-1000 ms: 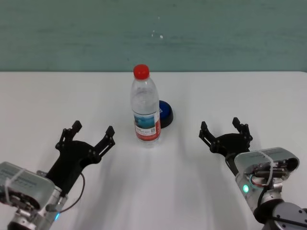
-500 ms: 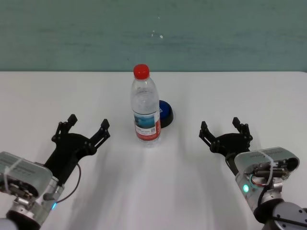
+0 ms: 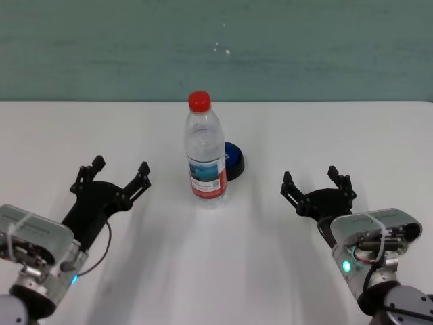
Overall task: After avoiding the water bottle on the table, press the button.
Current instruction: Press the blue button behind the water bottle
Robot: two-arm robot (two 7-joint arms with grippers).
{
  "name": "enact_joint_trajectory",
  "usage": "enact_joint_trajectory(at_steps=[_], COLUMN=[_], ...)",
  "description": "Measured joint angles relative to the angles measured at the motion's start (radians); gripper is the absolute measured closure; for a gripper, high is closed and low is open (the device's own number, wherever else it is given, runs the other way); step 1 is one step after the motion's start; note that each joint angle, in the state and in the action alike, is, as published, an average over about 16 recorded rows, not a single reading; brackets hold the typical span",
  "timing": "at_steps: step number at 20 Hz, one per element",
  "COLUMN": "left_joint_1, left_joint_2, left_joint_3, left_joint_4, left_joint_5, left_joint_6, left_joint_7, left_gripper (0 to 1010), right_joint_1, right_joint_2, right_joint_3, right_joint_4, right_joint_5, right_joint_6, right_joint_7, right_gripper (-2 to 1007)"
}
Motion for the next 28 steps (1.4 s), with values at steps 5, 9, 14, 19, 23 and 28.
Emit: enact_joint_trajectory(at_steps=[5,9,14,19,23,28], left_joint_1=[-0.032,-0.058,-0.088,-0.113,-0.131,-0.150], left_joint_2=[0.005,0.011,0.020,0.026,0.029,0.031], left_joint_3=[-0.001,0.000,0.008,0.020,0.031,0.043], left_joint_4=[0.032,0.055,0.076,0.090,0.099,0.109], left_joint_5=[-0.001,-0.004,-0.008,-0.010,-0.009,-0.004], left_joint_6=[-0.002,-0.003,-0.005,-0.006,-0.007,-0.007], left_joint_7=[-0.008,-0.018,-0.033,-0.043,-0.047,-0.048], left_gripper=[0,0,0,0,0,0], right_joint_1=[0.000,0.000,0.000,0.000,0.000,0.000], right_joint_2=[0.000,0.000,0.000,0.000,0.000,0.000], right_joint_3=[0.000,0.000,0.000,0.000,0.000,0.000], right_joint_4=[0.000,0.000,0.000,0.000,0.000,0.000], right_joint_5=[0.000,0.000,0.000,0.000,0.000,0.000], right_joint_6=[0.000,0.000,0.000,0.000,0.000,0.000], right_joint_7=[0.000,0.000,0.000,0.000,0.000,0.000], right_gripper=[1,1,1,1,1,1])
